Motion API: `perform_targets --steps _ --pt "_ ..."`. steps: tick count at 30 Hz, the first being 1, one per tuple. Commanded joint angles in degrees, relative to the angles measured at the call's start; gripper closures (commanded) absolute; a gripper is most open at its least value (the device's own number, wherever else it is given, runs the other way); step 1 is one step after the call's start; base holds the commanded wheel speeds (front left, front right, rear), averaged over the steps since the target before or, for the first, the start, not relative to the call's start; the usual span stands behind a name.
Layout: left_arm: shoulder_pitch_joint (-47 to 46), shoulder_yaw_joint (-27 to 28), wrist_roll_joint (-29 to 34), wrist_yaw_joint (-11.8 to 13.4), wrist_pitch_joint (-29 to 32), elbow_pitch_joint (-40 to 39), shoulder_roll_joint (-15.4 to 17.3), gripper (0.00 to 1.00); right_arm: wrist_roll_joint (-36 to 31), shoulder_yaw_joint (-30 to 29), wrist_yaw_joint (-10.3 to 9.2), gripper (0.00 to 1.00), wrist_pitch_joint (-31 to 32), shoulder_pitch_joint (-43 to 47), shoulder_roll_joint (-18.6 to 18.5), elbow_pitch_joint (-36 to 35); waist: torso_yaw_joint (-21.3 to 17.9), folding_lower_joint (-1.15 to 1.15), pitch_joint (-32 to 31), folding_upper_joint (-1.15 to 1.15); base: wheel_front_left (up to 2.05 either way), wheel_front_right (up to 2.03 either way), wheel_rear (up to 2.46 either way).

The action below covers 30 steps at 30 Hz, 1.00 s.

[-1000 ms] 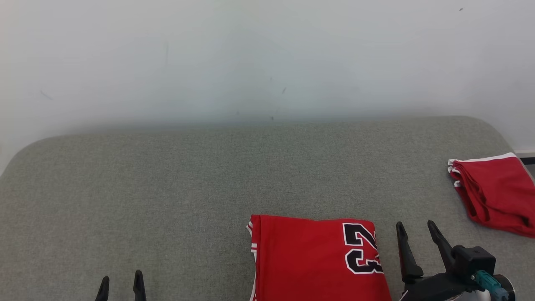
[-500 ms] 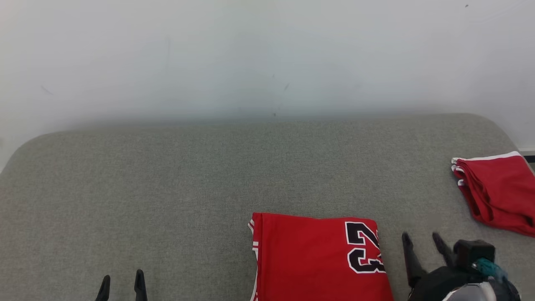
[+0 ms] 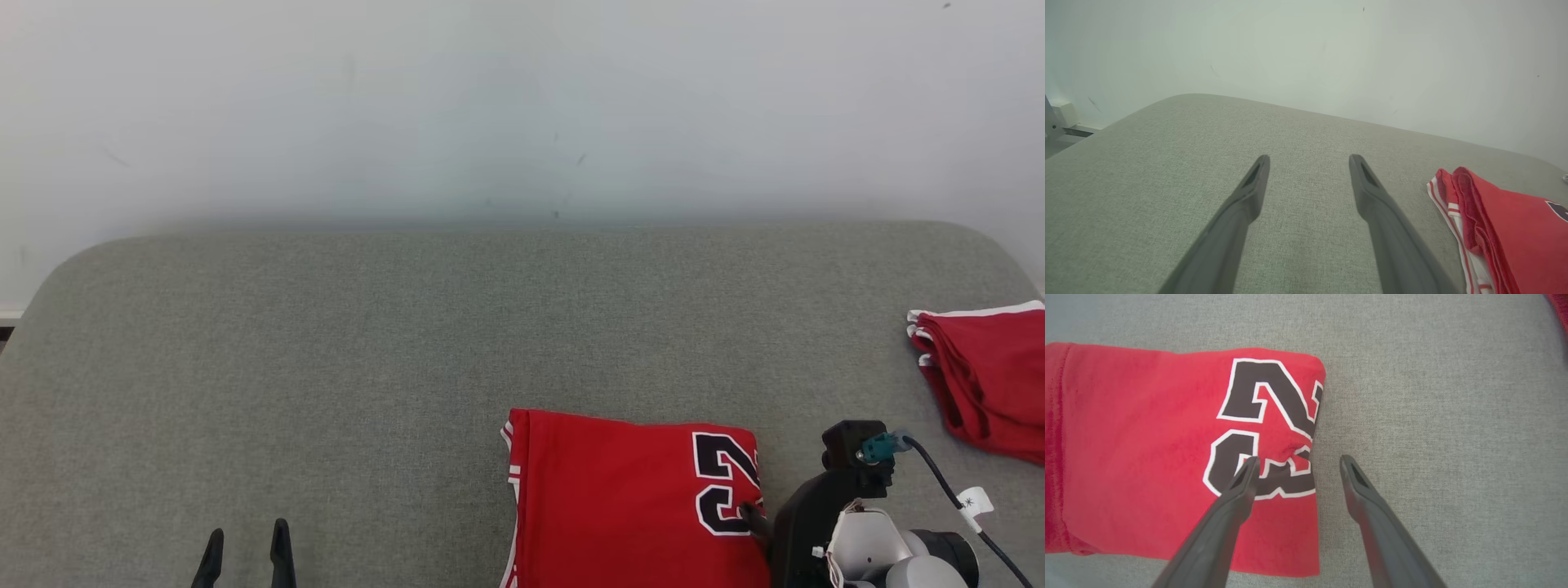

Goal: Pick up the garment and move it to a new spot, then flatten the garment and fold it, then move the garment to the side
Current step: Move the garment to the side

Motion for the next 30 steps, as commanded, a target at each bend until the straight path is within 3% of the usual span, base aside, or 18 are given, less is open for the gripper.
perform_targets --steps 1,7,19,20,21,23,24,30 --pt "-0.8 0.0 -0.2 0.0 -0.2 0.2 -0.1 0.00 0.1 0.0 -0.13 0.00 0.7 -0.3 -0.1 0.0 0.5 0.00 0.3 0.00 0.00 0.00 0.00" --pt "-1.2 -0.3 -0.6 -0.2 -0.2 0.4 -0.1 0.00 -3.5 -0.6 -0.13 0.00 4.5 -0.1 -0.1 2.0 1.9 0.00 0.9 0.00 0.00 0.00 0.00" --pt "-2.3 -1.1 -0.8 -0.3 -0.2 0.7 -0.1 0.00 -1.6 -0.4 -0.13 0.00 4.5 -3.1 0.0 10.3 4.1 0.00 2.7 0.00 0.00 0.00 0.00" --pt "-2.4 -1.1 -0.9 -0.3 -0.2 0.7 -0.1 0.00 -1.6 -0.5 -0.13 0.17 4.2 -3.4 0.0 11.0 4.2 0.00 2.8 0.00 0.00 0.00 0.00" --pt "-2.4 -1.2 -0.9 -0.3 -0.2 0.8 -0.1 0.00 -1.8 -0.4 -0.13 0.54 4.1 -3.8 0.0 11.7 4.3 0.00 2.8 0.00 0.00 0.00 0.00" --pt "-2.2 -1.1 -0.9 -0.3 -0.2 0.8 -0.1 0.00 -2.5 -0.1 -0.13 0.75 3.6 -4.2 0.0 12.4 4.3 0.00 2.7 0.00 0.00 0.00 0.00" --pt "-2.1 -1.1 -1.0 -0.2 -0.2 0.8 -0.1 0.00 -2.8 -0.1 -0.13 0.99 3.0 -4.6 0.0 12.4 4.3 0.00 2.7 0.00 0.00 0.00 0.00" --pt "-1.7 -1.1 -1.2 0.0 -0.2 0.2 -0.1 0.00 -6.8 -0.8 -0.14 1.00 1.9 -7.0 -0.2 10.6 3.3 0.00 2.7 0.00 0.00 0.00 0.00"
